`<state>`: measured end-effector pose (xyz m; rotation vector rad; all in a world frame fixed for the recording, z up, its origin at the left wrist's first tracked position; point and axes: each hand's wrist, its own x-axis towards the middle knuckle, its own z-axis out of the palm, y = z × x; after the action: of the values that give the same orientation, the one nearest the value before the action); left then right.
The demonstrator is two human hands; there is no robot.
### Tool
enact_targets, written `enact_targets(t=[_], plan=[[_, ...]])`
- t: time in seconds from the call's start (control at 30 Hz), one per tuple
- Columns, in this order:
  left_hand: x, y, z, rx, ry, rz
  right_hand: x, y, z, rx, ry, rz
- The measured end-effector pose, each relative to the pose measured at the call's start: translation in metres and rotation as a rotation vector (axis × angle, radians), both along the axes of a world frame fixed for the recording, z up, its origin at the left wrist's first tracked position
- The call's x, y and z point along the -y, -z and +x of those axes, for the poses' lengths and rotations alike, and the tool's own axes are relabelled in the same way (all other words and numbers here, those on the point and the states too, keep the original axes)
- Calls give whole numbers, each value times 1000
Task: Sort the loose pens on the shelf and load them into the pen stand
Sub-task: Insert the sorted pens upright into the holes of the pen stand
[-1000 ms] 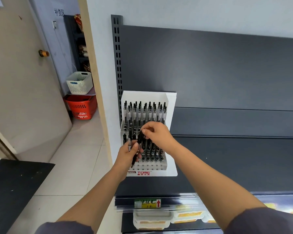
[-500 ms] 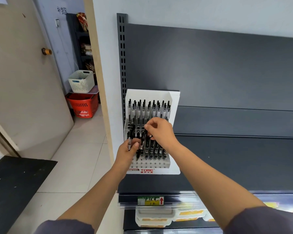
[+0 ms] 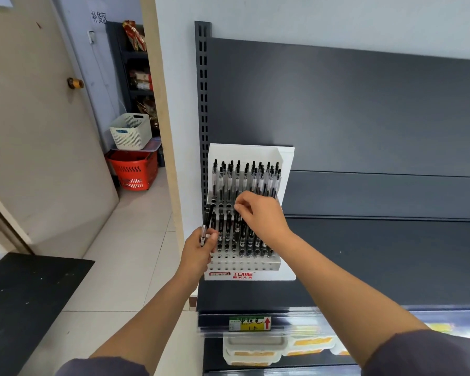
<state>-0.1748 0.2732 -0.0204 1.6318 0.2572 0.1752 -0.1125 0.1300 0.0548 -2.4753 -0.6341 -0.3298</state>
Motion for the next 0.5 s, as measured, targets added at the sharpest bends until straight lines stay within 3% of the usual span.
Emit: enact_targets(t=[0.27, 0.5], plan=[[-2, -6, 4, 27, 25, -127, -3, 8, 5, 3, 47, -115], [-4, 3, 7, 98, 37, 26, -5, 33, 7, 72, 165, -216]])
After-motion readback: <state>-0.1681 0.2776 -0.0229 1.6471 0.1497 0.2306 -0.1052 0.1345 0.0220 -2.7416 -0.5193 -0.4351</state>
